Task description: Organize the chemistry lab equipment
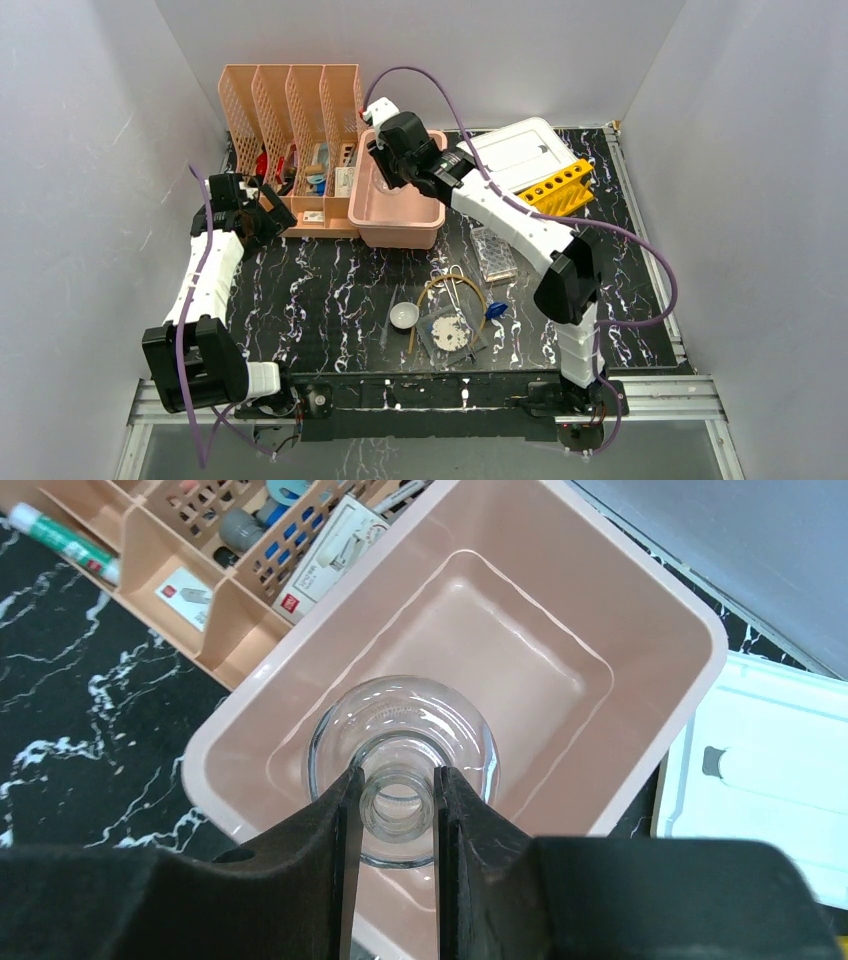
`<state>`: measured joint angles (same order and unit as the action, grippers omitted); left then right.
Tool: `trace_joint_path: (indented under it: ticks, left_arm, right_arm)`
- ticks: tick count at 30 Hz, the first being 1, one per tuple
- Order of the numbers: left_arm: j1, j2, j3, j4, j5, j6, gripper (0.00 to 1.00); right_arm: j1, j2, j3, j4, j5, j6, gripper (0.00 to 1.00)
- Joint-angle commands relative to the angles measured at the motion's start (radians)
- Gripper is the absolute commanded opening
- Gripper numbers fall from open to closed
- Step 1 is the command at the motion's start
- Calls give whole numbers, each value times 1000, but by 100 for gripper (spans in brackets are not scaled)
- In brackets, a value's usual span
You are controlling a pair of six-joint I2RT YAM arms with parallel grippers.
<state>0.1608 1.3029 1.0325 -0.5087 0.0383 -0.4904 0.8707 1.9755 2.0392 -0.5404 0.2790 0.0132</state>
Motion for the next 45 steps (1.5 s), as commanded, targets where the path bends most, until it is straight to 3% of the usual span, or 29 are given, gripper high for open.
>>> trace_joint_path:
  ticks: [1, 13, 22, 25, 28, 34, 45]
  left_arm:
    - [6, 6, -6, -1, 25, 13, 98]
    - [6, 29, -15, 18, 46, 21, 98]
    - [5, 23, -26, 19, 44, 23, 98]
    - [5, 22, -29, 20, 45, 23, 98]
    - [5, 22, -29, 20, 47, 24, 98]
    - [6, 15, -36, 25, 56, 29, 98]
    - [5, 8, -29, 34, 73, 39, 98]
  right_arm:
    - [-25, 60, 47, 75, 17, -26, 20]
    - [-70, 220, 13, 94, -28, 6, 19]
    - [-98, 243, -57, 123, -99, 53, 21]
    - [-98, 240, -72, 132, -99, 57, 28]
    - [-99, 233, -80, 130, -96, 51, 50]
    - [-98, 172, -84, 128, -87, 35, 66]
    - [-98, -168, -203, 179, -87, 39, 73]
